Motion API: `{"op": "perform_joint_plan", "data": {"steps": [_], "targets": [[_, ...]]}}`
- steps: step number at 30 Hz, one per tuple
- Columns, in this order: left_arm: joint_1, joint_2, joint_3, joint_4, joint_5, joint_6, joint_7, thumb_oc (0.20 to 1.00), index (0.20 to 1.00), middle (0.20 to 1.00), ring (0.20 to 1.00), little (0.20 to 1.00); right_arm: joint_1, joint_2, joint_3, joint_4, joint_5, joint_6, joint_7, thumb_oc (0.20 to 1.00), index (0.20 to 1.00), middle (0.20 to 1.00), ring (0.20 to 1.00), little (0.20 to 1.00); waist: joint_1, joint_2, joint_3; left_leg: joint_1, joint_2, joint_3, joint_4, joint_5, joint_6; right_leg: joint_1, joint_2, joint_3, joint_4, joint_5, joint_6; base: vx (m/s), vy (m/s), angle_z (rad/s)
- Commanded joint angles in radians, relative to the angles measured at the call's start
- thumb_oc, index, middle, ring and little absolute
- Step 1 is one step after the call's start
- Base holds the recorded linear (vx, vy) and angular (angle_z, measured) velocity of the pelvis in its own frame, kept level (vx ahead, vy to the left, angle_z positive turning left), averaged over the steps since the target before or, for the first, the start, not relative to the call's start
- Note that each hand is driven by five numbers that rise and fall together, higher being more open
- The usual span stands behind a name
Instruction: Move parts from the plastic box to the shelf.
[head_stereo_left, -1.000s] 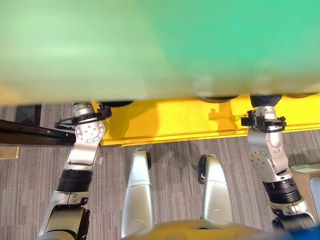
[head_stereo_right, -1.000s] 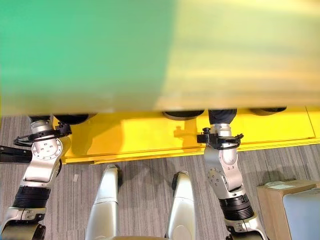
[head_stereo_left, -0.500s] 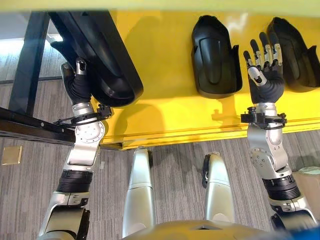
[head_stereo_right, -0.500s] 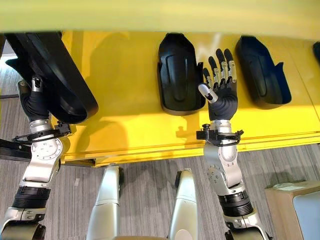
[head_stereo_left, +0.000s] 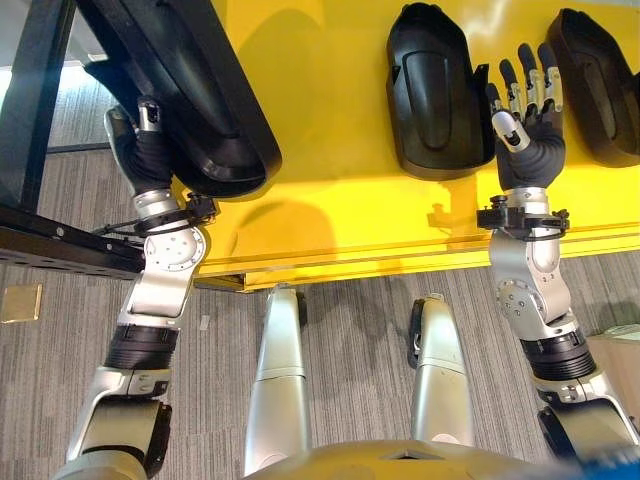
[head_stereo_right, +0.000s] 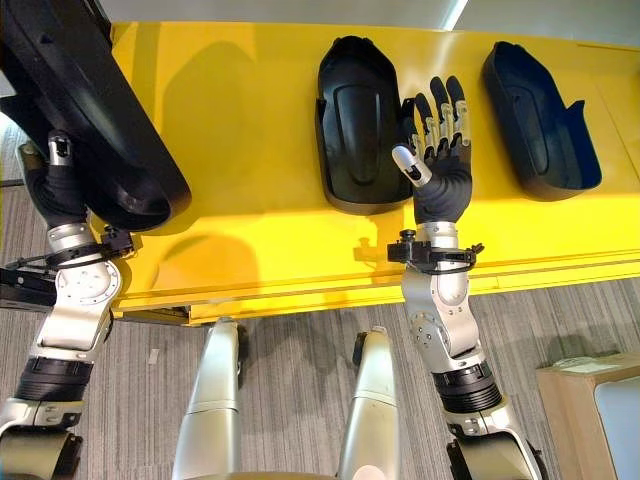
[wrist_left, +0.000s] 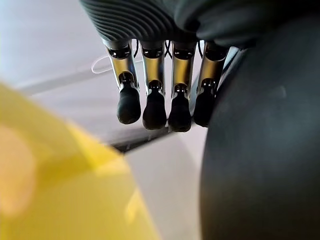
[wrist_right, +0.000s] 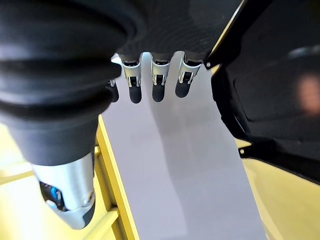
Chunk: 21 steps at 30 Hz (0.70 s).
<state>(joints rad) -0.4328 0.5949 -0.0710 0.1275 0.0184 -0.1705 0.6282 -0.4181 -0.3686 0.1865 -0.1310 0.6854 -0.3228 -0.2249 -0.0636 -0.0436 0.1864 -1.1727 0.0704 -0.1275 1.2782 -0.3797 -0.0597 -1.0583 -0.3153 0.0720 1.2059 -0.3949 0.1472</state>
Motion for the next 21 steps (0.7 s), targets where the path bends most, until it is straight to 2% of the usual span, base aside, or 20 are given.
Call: {"op": "perform_joint_plan", "data": {"steps": [1, 6, 11, 21], "targets": [[-0.236, 0.085, -0.051, 0.163, -0.004, -0.005, -0.029, 0.200, 0.200, 0.200, 0.200, 0.200, -0.099, -0.020, -0.001, -0.015, 0.031, -0.047, 0.021, 1.000, 1.000, 1.000, 1.000, 1.000, -0.010, 0.011, 0.005, 0.013, 0.003, 0.024, -0.016, -0.079, 0.050, -0.063, 0.027, -0.019, 0.060, -0.073, -0.106, 0.00, 0.000, 0.00], [-0.379, 0.119, -0.146, 0.340, -0.028, 0.024, -0.054, 0.200, 0.200, 0.200, 0.200, 0.200, -0.094, -0.011, 0.035, -0.006, 0.060, -0.042, 0.037, 1.000, 1.000, 1.000, 1.000, 1.000, -0.028, 0.011, 0.001, 0.004, 0.008, 0.024, -0.013, -0.074, 0.048, -0.074, 0.034, -0.021, 0.063, -0.070, -0.105, 0.00, 0.005, -0.07], [-0.440, 0.103, -0.212, 0.473, -0.052, 0.053, -0.098, 0.200, 0.200, 0.200, 0.200, 0.200, -0.064, -0.002, 0.047, -0.013, 0.077, -0.033, 0.051, 1.000, 1.000, 1.000, 1.000, 1.000, -0.042, 0.012, -0.003, -0.007, 0.012, 0.028, -0.006, -0.072, 0.045, -0.088, 0.038, -0.018, 0.074, -0.069, -0.104, 0.00, -0.002, -0.05], [-0.455, 0.011, -0.179, 0.669, -0.212, 0.091, -0.133, 0.200, 0.200, 0.200, 0.200, 0.200, -0.008, 0.019, 0.060, -0.021, 0.098, -0.016, 0.063, 1.000, 1.000, 1.000, 1.000, 1.000, -0.054, 0.008, -0.016, -0.010, 0.012, 0.025, -0.016, -0.062, 0.043, -0.092, 0.049, -0.020, 0.071, -0.062, -0.106, 0.00, 0.000, 0.00]]}}
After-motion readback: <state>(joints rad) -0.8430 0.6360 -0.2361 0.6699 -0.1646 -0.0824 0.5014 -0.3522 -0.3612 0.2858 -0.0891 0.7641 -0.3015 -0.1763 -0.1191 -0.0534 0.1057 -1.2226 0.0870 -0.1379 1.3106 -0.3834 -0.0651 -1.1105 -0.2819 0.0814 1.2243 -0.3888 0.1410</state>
